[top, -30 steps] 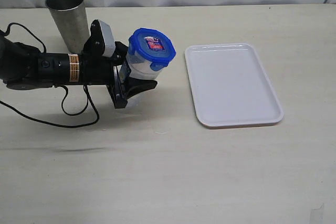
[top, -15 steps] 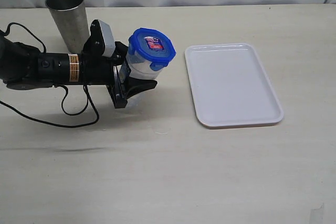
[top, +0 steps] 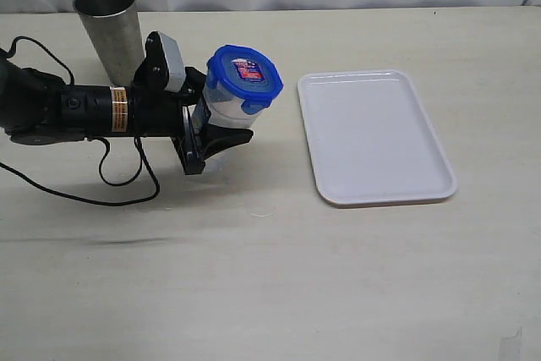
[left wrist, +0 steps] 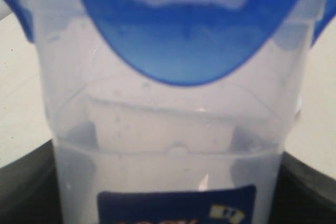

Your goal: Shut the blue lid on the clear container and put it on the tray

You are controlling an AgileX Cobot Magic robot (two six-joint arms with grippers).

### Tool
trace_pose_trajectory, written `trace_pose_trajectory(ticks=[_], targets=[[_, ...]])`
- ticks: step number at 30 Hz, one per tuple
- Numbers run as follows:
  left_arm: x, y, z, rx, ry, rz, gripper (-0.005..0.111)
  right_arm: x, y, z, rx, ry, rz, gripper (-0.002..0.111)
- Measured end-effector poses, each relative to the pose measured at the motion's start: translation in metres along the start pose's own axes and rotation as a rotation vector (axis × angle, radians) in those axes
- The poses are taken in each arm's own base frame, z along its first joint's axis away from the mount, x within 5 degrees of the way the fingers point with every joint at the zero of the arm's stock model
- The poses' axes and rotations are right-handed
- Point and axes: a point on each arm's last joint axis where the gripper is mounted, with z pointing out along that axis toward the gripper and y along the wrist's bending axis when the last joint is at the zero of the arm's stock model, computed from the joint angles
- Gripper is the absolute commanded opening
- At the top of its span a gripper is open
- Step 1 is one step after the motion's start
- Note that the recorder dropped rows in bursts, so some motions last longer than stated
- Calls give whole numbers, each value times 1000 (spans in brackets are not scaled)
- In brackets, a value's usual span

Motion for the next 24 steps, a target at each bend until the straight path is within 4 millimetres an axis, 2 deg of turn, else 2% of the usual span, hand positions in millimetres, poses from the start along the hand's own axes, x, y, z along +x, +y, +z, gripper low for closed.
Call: trace_pose_trajectory(ticks=[7,14,24], targets=[[0,0,0,0,0,0,0,2,0,0,-1,17,0,5],[0,0,0,0,0,0,0,16,1,-1,-7,177,0,5],[-1,0,0,2,-6,0,0,17,1,-2,-7,187,0,5]])
